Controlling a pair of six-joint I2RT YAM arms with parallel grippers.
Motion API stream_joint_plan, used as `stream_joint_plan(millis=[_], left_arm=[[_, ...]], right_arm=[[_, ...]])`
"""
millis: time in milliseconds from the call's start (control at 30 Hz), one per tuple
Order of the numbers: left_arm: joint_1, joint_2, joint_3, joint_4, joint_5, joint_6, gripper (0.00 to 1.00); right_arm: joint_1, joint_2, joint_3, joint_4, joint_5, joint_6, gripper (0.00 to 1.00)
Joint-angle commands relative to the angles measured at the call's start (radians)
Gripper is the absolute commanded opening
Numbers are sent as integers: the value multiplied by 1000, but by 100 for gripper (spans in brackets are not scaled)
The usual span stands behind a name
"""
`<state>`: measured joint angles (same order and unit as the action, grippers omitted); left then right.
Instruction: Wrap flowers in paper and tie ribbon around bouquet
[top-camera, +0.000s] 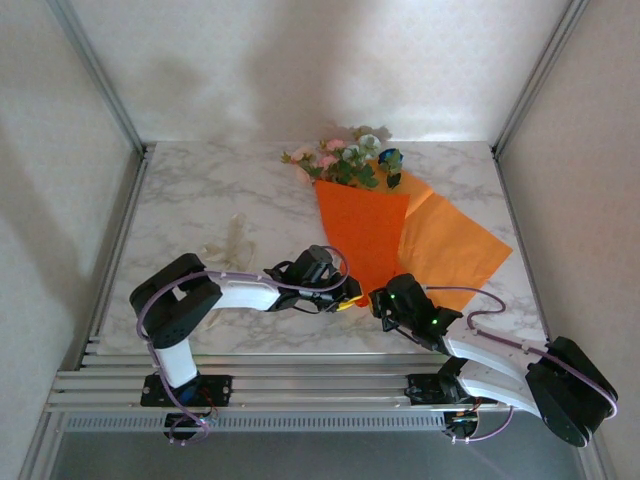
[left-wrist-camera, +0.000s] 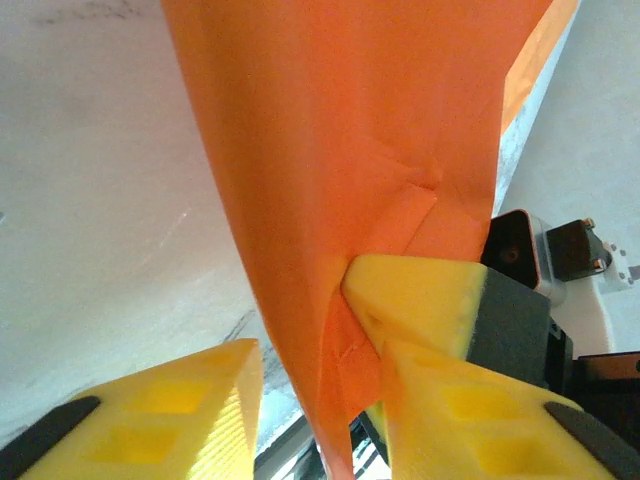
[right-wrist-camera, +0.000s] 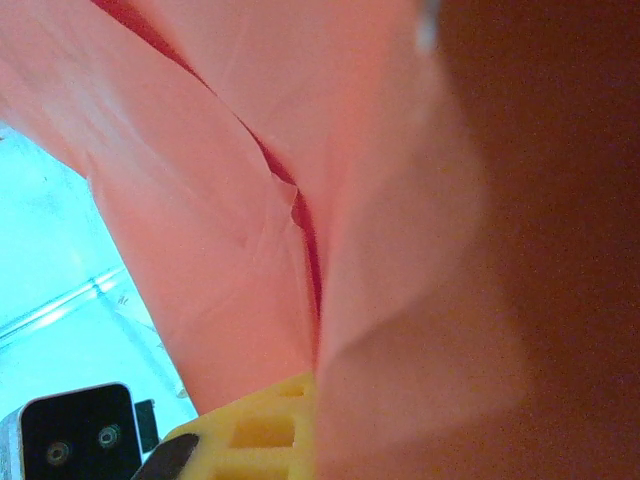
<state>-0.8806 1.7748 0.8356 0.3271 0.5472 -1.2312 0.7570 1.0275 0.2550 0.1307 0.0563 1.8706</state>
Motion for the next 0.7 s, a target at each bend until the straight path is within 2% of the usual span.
stream_joint_plan(millis=[0, 33, 67, 100, 200, 233, 267, 300, 333, 367, 400, 433, 533, 600, 667], left_arm=[[-10, -42, -9, -30, 26, -1, 37], [-12, -43, -7, -31, 30, 1, 35], [-14, -41, -6, -31, 34, 5, 22], [-15, -39, -6, -28, 38, 7, 0], [-12, -22, 0, -91, 33, 44, 0], [-9, -23, -2, -121, 21, 63, 0], [-5, -27, -6, -157, 6, 81, 0], [0, -31, -6, -202, -13, 91, 7], [7, -37, -9, -231, -23, 99, 27], [9, -44, -12, -249, -26, 105, 37], [12, -56, -9, -278, -34, 110, 45], [15, -71, -1, -300, -36, 118, 49], [24, -127, 80, -453, -97, 170, 50], [42, -144, 156, -539, -127, 204, 48], [65, -126, 217, -548, -110, 212, 47]], right_arm=[[-5, 4, 9, -7, 14, -13, 0], [-5, 5, 9, -7, 14, -15, 0], [-5, 7, 10, -8, 11, -15, 0], [-6, 9, 10, -8, 8, -15, 0], [-5, 29, 22, -23, -32, -25, 0], [-5, 36, 40, -52, -58, -48, 13], [-5, 34, 80, -140, -85, -88, 37], [-35, 25, 139, -279, -106, -141, 64], [-45, 19, 218, -414, -121, -212, 83], [-54, 17, 279, -525, -125, -284, 95], [-61, 20, 354, -665, -117, -358, 98], [-70, 25, 424, -780, -99, -431, 98], [-124, 47, 597, -1028, -39, -608, 98], [-212, 65, 682, -1092, -28, -722, 95], [-333, 100, 770, -1129, -23, -849, 91]])
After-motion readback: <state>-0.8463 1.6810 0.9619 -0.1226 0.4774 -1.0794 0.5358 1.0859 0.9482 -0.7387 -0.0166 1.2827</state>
